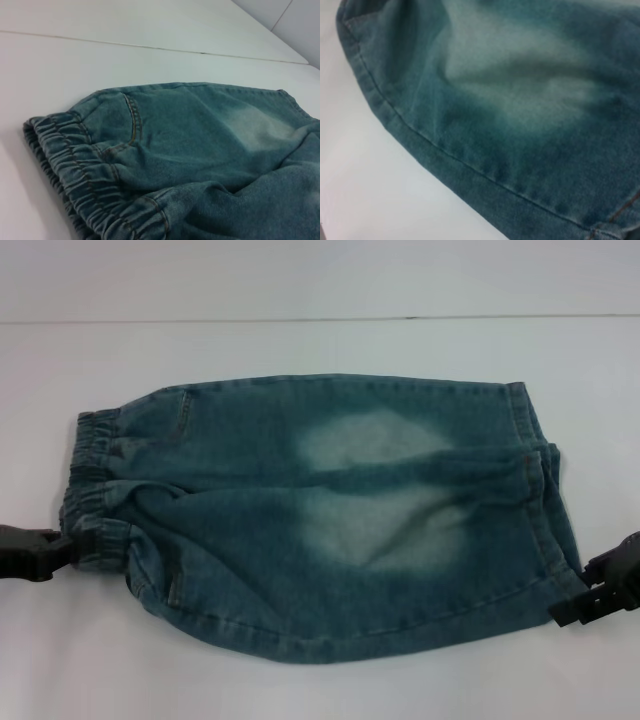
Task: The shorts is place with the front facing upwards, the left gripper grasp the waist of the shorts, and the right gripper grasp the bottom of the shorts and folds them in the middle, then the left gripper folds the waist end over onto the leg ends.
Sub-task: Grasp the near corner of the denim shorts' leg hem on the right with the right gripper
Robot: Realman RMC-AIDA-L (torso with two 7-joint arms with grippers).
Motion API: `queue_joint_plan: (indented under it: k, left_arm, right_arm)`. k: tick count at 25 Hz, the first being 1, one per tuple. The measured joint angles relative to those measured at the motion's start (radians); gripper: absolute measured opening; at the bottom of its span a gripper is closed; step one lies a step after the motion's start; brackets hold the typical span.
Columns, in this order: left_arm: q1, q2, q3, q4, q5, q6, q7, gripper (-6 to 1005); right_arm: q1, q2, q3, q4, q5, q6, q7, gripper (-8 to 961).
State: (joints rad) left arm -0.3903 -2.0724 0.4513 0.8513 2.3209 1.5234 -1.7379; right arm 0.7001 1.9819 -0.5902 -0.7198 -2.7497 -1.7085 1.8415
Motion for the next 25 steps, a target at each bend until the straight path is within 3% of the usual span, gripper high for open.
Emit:
queue_joint_plan:
  k: [8,25]
  left_arm:
    - [0.001,-0.007,0.0,0.0,0.0,0.002,0.0,17]
    - [-0.002,-0.011,-0.008,0.004,0.0,0.0,-0.006,16]
  right_arm:
    - [-0.008,-0.009,0.006,0.005,0.027,0.007,-0.01,413]
    - [-0.023,-0.009,0.014,0.022,0.036,0.066,-0.028,18]
